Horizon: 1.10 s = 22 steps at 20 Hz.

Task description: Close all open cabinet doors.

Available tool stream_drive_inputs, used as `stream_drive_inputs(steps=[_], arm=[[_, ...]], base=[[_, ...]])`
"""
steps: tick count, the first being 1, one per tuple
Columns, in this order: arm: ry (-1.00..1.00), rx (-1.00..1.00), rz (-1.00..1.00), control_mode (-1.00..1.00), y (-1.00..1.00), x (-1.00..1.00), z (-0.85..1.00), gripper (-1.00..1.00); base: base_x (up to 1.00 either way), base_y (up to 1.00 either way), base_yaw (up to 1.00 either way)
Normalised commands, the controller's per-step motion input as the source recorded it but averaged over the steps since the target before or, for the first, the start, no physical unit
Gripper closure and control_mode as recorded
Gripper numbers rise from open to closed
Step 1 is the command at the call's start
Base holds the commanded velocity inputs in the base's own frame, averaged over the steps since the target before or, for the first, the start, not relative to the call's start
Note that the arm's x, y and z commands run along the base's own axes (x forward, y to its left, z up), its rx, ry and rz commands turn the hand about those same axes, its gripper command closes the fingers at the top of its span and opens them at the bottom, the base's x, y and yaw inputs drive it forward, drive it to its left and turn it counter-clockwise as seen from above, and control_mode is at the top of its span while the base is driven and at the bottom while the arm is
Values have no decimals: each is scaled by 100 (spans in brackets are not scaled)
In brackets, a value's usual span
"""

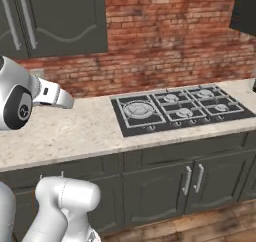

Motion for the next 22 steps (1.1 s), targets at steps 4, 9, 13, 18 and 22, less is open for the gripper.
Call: stream_drive_inputs(steps=[4, 9, 13, 18, 22], arm=[[0, 0, 0, 100, 0, 0, 0, -100], [0, 0, 0, 100, 0, 0, 0, -100], [0, 0, 0, 100, 0, 0, 0, -100], [0, 0, 0, 100, 0, 0, 0, -100], [0, 0, 0, 100, 0, 0, 0, -100]], base=[[-8, 0, -76], [-1, -1, -80], [0, -2, -77], [16, -7, -67], [41, -5, -47]])
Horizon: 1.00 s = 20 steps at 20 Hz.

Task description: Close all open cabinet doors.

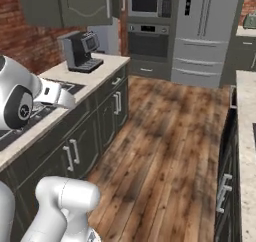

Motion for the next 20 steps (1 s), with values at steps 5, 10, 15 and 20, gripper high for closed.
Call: stream_drive_inputs(steps=[5, 10, 15, 20], arm=[[0, 0, 0, 100, 0, 0, 0, -100], [0, 0, 0, 100, 0, 0, 0, -100], [0, 0, 0, 100, 0, 0, 0, -100], [0, 0, 0, 100, 0, 0, 0, -100]], base=[[63, 0, -19], [73, -3, -13], [74, -7, -15], [73, -8, -16]])
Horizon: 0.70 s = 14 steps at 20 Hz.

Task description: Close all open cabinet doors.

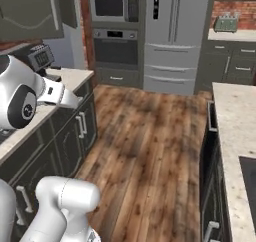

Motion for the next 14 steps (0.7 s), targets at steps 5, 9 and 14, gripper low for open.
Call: stream_drive_inputs(steps=[5, 9, 14], arm=[[0, 0, 0, 100, 0, 0, 0, -100], [0, 0, 0, 100, 0, 0, 0, -100], [0, 0, 0, 100, 0, 0, 0, -100]], base=[[73, -8, -15], [75, -4, -15], [79, -1, -12]])
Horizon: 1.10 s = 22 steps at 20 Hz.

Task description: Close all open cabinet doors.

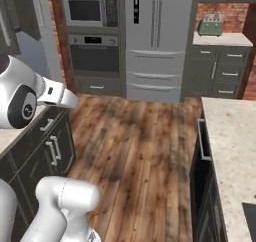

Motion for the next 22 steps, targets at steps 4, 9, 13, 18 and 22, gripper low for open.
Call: stream_drive_inputs(steps=[4, 9, 13, 18, 22], arm=[[0, 0, 0, 100, 0, 0, 0, -100], [0, 0, 0, 100, 0, 0, 0, -100], [0, 0, 0, 100, 0, 0, 0, -100], [0, 0, 0, 100, 0, 0, 0, -100], [0, 0, 0, 100, 0, 0, 0, -100]], base=[[83, 0, -4], [86, -1, 0], [87, -4, 5], [80, -1, 22], [70, 0, 46]])
